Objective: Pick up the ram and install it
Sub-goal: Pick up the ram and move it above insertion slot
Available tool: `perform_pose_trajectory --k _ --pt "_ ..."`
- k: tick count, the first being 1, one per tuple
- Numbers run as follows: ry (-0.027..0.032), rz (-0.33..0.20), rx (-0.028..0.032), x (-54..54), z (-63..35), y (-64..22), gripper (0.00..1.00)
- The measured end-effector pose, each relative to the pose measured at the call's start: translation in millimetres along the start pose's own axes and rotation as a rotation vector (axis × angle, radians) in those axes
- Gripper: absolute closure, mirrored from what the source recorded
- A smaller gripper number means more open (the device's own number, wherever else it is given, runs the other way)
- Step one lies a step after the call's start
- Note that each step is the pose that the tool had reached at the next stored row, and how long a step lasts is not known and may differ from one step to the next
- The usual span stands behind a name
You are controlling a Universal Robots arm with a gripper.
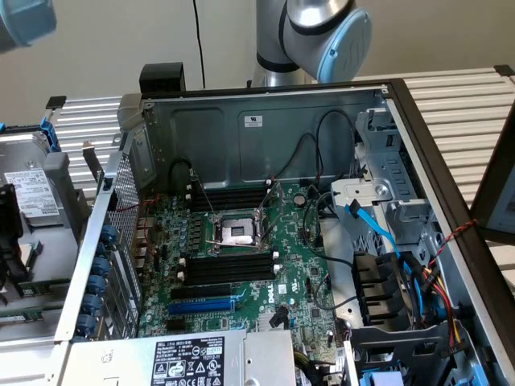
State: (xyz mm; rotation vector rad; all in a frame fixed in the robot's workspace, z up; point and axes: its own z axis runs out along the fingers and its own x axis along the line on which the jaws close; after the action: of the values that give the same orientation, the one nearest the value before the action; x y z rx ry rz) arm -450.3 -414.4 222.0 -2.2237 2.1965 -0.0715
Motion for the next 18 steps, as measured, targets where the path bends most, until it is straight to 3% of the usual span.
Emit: perform_pose_trajectory --k 8,18 --pt "0.0161 -0.023 0.0002 4.2 4.3 0.2 0.68" --pt "0.017 -0.037 0.0006 11.4 9.9 -8.6 0.68"
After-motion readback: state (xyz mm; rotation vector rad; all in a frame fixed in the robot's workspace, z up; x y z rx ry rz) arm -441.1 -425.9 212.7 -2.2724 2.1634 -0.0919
